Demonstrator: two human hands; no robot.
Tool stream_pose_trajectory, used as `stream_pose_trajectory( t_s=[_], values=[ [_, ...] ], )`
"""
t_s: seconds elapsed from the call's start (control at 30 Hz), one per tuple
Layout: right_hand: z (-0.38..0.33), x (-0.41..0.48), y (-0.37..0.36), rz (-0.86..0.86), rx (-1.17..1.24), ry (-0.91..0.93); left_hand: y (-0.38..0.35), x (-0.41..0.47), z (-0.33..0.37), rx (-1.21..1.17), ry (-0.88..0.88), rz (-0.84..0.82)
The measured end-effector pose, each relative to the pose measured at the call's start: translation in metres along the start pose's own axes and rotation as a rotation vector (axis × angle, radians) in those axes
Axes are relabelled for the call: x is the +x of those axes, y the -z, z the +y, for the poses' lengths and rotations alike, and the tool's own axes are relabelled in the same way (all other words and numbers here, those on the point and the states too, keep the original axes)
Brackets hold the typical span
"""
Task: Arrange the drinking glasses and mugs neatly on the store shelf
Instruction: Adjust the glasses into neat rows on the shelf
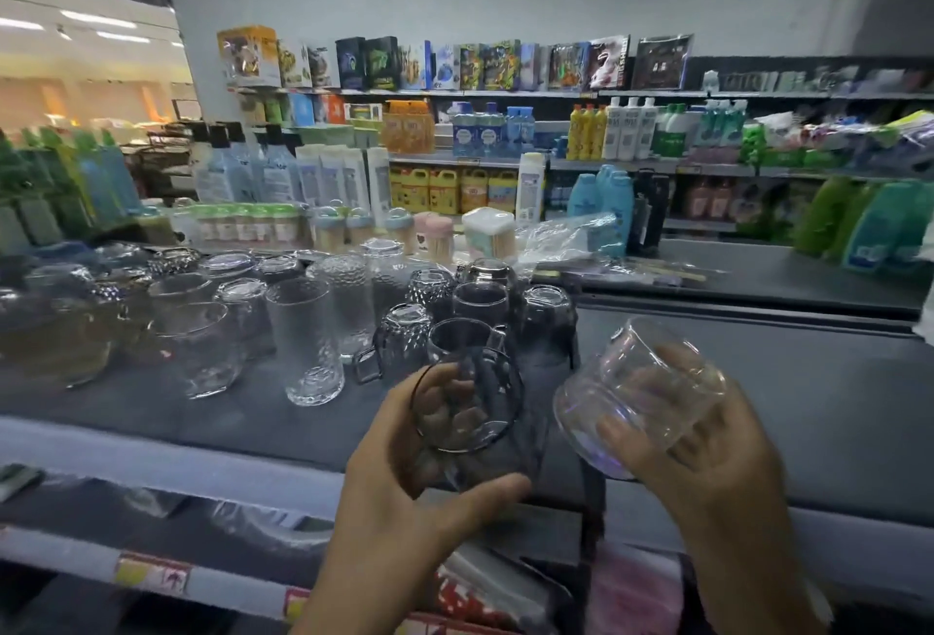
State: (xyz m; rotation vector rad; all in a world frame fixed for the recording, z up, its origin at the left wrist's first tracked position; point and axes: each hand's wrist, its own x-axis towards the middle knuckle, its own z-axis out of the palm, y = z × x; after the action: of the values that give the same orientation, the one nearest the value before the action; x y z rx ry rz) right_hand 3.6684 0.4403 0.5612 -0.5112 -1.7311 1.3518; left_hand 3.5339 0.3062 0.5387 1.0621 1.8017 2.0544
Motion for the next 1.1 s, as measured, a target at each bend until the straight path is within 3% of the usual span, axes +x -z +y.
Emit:
stream_pose_trajectory(
  t_s=[0.03, 0.1, 0.23, 0.53, 0.83, 1.1],
  values=[
    [-0.008, 0.003, 0.002, 0.021, 0.178, 0.002, 0.012, 0.002, -0.003, -0.085, 0.05, -0.023],
    [-0.009, 0.006, 0.0, 0.097, 0.061, -0.013, 0.037, 0.003, -0.009, -0.235, 0.149, -0.07],
    [0.002, -0.003, -0.031, 0.091, 0.133, 0.003, 0.083, 0.0, -0.017, -0.377, 0.278, -0.106],
    [0.0, -0.018, -0.089, 0.004, 0.162, -0.001, 0.152, -0.016, -0.006, -0.135, 0.172, 0.025],
    [-0.015, -0.003, -0.045, 0.017, 0.003, 0.057, 0.108, -0.032, 0.007, -0.015, 0.108, 0.138],
    [-0.025, -0.018, -0.123, -0.212, 0.073, 0.052, 0.173, -0.044, 0.028, 0.133, 0.076, 0.365]
  ],
)
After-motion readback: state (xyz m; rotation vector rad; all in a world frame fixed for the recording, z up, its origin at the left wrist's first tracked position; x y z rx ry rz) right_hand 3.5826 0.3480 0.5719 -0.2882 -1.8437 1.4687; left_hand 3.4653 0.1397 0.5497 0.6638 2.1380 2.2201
